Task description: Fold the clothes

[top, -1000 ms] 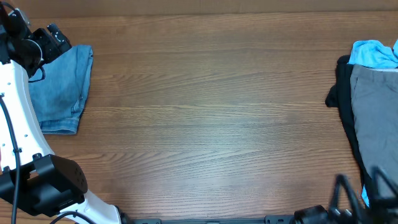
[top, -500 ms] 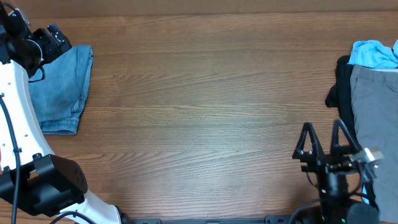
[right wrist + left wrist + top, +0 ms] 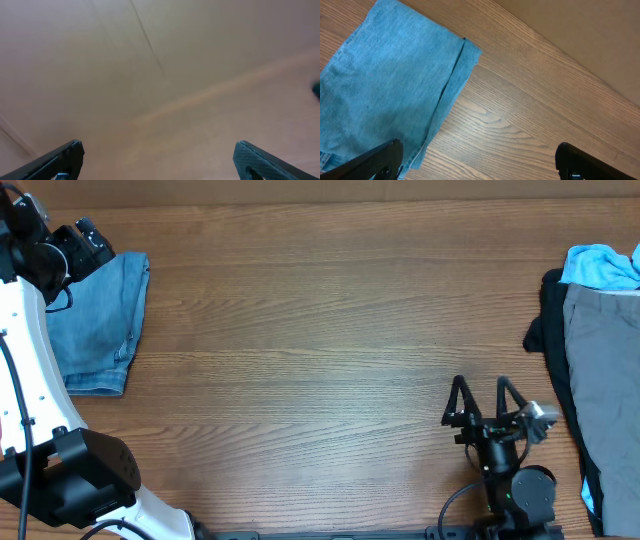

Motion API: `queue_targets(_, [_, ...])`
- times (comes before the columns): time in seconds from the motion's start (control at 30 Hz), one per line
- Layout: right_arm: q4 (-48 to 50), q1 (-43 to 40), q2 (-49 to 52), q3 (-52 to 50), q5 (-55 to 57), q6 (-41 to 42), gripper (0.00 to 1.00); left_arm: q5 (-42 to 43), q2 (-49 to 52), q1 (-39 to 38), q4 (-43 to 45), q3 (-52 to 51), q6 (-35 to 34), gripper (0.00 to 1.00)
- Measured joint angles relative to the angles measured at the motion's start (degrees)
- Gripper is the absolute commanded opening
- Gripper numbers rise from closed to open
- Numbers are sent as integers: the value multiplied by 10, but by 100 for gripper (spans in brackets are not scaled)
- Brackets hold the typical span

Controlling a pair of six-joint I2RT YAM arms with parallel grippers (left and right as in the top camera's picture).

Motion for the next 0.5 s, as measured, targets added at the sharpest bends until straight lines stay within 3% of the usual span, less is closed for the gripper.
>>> queue_targets(0.5, [-35, -63, -1, 0, -60, 0, 100, 0, 0, 0, 0, 0, 0, 100])
